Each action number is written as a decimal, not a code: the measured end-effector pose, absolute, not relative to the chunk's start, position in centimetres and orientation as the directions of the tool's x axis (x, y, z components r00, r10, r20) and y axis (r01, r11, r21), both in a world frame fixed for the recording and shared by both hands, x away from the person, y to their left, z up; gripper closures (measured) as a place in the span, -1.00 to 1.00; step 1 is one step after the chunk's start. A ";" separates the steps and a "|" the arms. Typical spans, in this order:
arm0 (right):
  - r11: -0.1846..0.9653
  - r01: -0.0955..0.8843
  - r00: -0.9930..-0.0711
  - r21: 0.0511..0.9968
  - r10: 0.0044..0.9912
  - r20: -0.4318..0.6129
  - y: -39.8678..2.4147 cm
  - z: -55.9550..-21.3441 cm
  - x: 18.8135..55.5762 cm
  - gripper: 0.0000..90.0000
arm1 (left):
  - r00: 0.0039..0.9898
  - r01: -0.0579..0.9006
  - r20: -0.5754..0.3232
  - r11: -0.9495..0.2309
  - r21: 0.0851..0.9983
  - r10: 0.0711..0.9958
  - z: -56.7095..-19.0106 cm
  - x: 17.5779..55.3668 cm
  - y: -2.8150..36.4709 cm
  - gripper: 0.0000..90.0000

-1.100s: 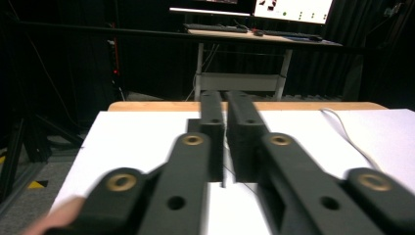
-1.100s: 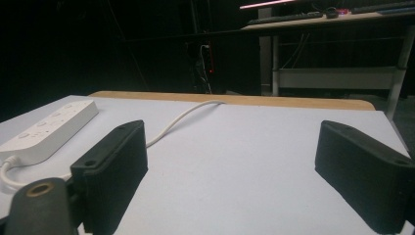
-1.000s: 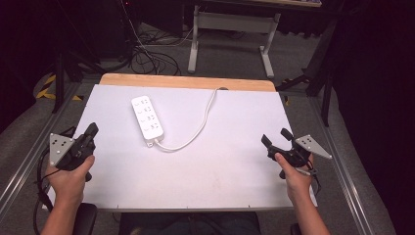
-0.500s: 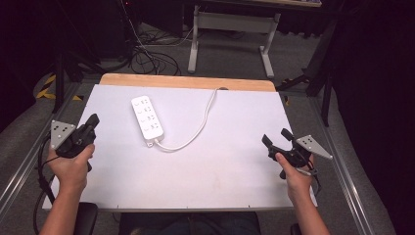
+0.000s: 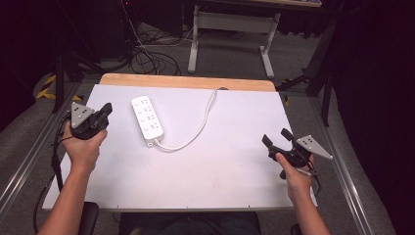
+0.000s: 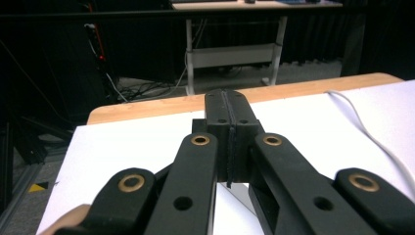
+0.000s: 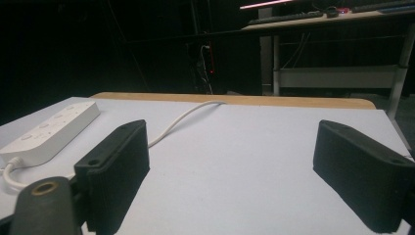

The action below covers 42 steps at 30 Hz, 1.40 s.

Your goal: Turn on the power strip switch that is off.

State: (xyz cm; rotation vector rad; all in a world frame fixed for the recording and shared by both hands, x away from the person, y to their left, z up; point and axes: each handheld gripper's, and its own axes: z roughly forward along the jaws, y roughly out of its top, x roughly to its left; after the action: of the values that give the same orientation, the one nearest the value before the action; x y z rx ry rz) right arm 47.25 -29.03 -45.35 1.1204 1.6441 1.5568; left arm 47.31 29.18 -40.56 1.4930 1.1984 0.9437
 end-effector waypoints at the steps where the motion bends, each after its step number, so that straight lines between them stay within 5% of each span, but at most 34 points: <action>1: -0.047 0.169 -0.459 0.985 0.880 0.121 -29.0 -45.4 47.3 -0.69 | 0.222 0.235 0.000 -0.054 0.970 0.975 -40.5 47.6 29.1 1.00; 42: -0.021 0.176 -0.461 0.984 0.881 0.101 -28.9 -45.4 47.2 -0.68 | 0.325 0.549 0.108 -0.281 0.787 0.939 -44.7 59.5 25.1 1.00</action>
State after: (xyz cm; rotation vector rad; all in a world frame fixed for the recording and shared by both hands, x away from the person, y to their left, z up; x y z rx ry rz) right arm 47.15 -28.90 -45.37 1.1115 1.6669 1.5310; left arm 59.46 25.09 -44.74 1.9452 1.3081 0.7717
